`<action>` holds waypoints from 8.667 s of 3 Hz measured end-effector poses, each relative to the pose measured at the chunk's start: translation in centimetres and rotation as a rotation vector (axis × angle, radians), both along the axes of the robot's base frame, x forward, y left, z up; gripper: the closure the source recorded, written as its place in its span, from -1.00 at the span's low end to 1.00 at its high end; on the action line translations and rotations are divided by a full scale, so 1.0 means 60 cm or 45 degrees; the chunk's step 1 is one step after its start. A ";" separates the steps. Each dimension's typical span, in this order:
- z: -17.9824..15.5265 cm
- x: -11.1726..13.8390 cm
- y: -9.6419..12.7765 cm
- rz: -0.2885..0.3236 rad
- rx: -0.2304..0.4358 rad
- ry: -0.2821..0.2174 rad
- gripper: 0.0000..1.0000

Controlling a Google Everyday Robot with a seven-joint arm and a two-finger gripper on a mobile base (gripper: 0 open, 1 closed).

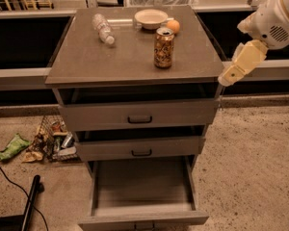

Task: Place orange can into bottom drawer

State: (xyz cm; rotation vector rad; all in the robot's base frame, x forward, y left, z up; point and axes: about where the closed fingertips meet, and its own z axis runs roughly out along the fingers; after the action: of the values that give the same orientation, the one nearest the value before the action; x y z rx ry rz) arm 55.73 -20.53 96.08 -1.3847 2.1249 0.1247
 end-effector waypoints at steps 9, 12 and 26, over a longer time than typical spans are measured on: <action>-0.078 0.353 0.177 -0.009 0.676 -0.170 -1.00; -0.097 0.355 0.216 0.013 0.792 -0.198 -0.22; -0.452 -0.002 0.299 0.598 0.814 -0.123 1.00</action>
Offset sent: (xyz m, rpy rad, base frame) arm 0.0652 0.0038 -0.0261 0.1221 -0.0343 -0.0556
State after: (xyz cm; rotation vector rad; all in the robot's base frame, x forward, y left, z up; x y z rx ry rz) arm 55.62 -2.58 68.95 -1.4073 1.4472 0.8246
